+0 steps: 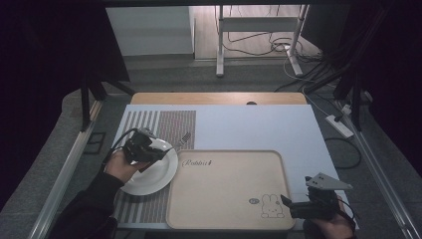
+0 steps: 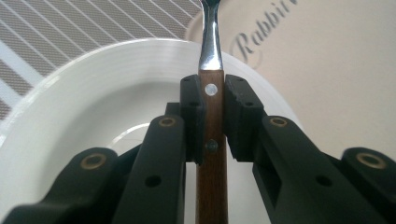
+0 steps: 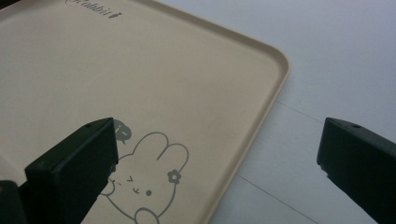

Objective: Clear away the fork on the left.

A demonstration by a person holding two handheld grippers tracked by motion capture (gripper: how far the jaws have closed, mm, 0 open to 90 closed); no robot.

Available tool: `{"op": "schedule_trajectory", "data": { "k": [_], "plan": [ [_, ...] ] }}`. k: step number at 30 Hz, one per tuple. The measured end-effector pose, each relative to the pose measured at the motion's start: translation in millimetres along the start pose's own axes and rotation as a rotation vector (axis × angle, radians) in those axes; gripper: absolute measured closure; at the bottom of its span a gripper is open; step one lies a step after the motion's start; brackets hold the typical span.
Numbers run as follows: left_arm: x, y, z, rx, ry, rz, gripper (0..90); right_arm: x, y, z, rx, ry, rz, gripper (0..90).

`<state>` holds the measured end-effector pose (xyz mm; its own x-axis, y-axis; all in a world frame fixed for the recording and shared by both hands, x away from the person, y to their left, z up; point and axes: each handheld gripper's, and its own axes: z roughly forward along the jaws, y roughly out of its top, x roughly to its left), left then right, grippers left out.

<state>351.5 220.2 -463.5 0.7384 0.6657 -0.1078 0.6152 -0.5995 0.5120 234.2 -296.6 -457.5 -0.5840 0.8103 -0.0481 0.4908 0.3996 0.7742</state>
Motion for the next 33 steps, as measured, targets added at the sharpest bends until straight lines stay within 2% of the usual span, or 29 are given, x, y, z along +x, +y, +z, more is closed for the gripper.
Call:
{"op": "schedule_trajectory", "data": {
  "k": [11, 16, 24, 28, 33],
  "plan": [
    [-30.0, 4.3, 9.3, 0.004, -0.038, 0.026, 77.7, 0.3, 0.2, 0.1, 0.001, 0.001, -0.004, 0.0],
    [-44.7, 10.2, 18.7, 0.003, -0.059, 0.054, 77.7, 0.4, 0.2, 0.2, 0.001, 0.002, -0.006, 0.0],
    [-70.5, 23.5, 38.2, 0.002, -0.100, 0.065, 77.7, 0.7, 0.2, 0.5, 0.002, 0.002, -0.008, 0.0],
    [-86.6, 30.6, 52.4, 0.026, -0.113, 0.096, 77.7, 0.8, 0.2, 0.6, 0.003, 0.001, -0.009, 0.0],
    [-97.6, 31.7, 67.9, 0.071, -0.121, 0.123, 77.6, 0.8, 0.2, 0.7, 0.004, 0.001, -0.009, 0.0]
  ]
}}
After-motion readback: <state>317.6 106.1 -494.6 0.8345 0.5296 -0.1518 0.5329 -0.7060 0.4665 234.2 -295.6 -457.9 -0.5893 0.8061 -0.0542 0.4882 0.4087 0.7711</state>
